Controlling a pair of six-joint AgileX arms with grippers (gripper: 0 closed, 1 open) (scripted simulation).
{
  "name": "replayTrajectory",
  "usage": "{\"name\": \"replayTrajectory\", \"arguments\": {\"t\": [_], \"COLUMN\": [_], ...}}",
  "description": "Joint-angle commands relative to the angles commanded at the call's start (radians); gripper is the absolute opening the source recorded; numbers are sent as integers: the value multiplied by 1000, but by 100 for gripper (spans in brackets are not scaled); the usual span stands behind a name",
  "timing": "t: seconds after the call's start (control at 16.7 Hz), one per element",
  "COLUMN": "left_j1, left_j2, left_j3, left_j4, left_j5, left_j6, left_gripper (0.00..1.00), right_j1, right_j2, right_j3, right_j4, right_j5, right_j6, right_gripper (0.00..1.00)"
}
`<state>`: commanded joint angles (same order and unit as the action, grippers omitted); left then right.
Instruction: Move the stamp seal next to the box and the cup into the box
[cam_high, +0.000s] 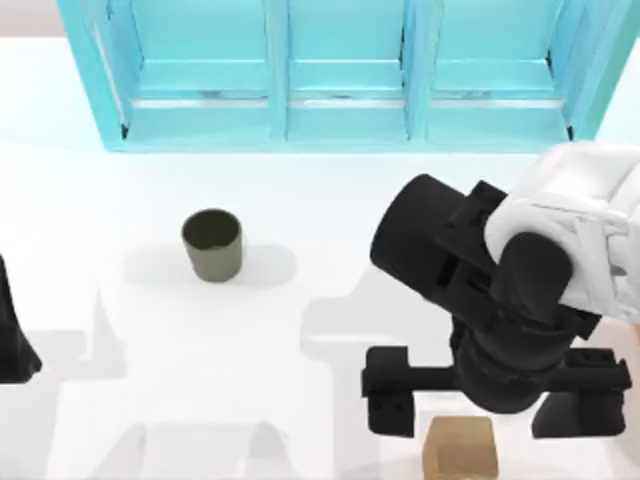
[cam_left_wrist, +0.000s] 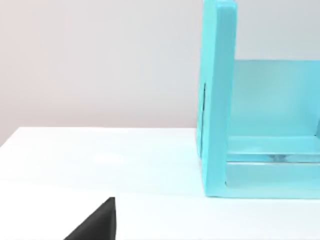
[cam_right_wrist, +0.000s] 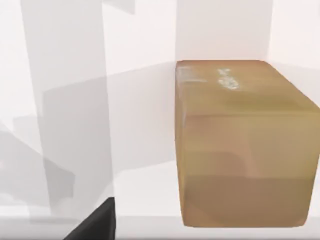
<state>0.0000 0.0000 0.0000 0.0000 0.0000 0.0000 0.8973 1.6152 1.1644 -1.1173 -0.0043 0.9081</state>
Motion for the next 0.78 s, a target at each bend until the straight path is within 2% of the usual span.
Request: {"name": "replayTrajectory", "arguments": {"t": [0.3,0.78], "left_j1": [0,0], "left_j2": [0,0], "left_j3": [0,0], "left_j4": [0,0], "left_j5": [0,0], "left_j6": [0,0], "left_gripper": [100,100], "right_j1": [-3,4], "right_j2": [12,115], "right_j3": [-34,-210], "right_j4": [42,326], "right_j5": [0,0], "right_j6": [-3,6], "right_gripper": [100,100]}}
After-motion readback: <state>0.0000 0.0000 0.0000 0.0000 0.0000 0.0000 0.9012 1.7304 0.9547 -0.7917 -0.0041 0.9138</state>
